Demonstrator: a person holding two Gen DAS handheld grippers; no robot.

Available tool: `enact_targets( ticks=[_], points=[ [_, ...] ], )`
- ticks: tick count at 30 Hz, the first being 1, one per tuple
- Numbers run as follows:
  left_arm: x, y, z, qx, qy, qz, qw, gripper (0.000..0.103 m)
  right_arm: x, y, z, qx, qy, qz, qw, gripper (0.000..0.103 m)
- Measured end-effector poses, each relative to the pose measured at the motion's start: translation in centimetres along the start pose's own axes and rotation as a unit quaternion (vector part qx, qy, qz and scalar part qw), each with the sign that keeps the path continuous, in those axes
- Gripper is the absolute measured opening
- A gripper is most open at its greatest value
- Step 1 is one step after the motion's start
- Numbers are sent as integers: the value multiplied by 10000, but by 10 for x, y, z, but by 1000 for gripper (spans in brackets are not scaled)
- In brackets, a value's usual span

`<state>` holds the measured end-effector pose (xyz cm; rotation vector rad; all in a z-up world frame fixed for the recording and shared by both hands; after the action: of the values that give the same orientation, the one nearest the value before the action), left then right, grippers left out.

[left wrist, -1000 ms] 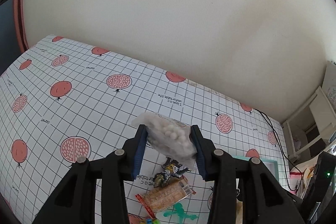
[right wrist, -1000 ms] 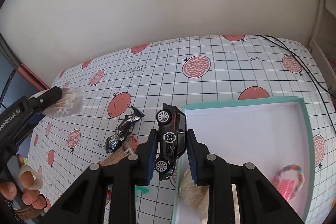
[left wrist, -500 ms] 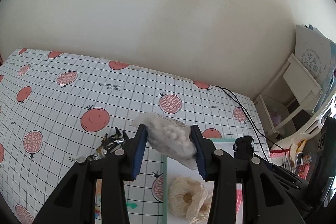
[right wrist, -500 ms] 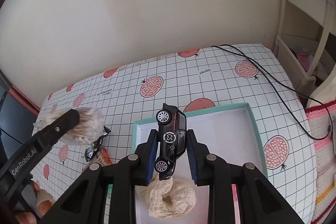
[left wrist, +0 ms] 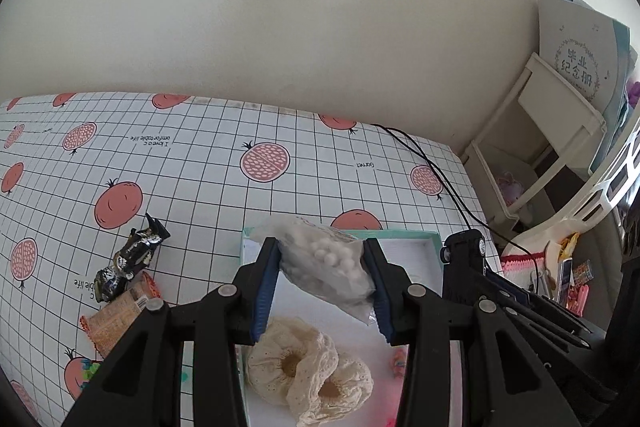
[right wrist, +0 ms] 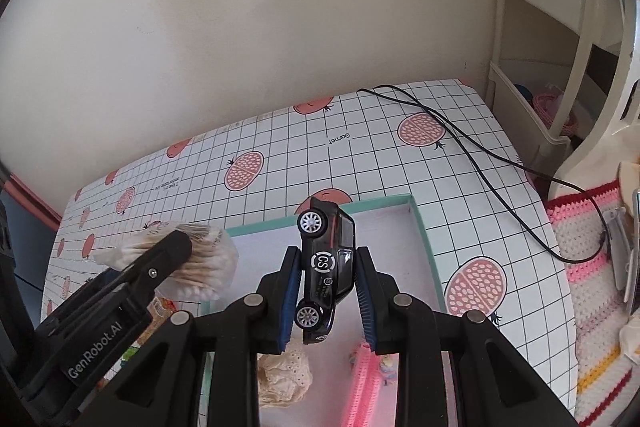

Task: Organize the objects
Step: 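Lift the swab bag and black car and carry both over the tray, then lower the swab bag into the tray with the left tool while the right lowers the car, open both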

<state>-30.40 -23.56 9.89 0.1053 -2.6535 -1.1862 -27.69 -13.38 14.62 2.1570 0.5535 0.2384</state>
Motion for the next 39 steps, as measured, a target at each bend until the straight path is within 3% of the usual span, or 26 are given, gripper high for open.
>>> enact_targets(
  ticks=[18,36,39],
  points=[
    [6,-70,40,-878,142,-162,9959,44,25,-70,29,-837,134,279,9960,29],
    [7,-69,38,-846,234,-299,9957,45,28,-79,34,-1006,418,170,9939,30],
    [7,-66,36,-829,252,-343,9956,45,26,-75,31,-971,451,115,9942,36]
  ],
)
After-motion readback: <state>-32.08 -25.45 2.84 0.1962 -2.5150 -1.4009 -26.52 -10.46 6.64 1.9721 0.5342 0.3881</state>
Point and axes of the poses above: each gripper's, at about its wrist camera, not at the fingertips, and y roughly against the way its jaws point, x to its right, z to its underside, the point moved 3 cm from there along -y, roughly the way its jaws point, and after that the axes turned 12 degrees about -y, right-handed, at the moved point
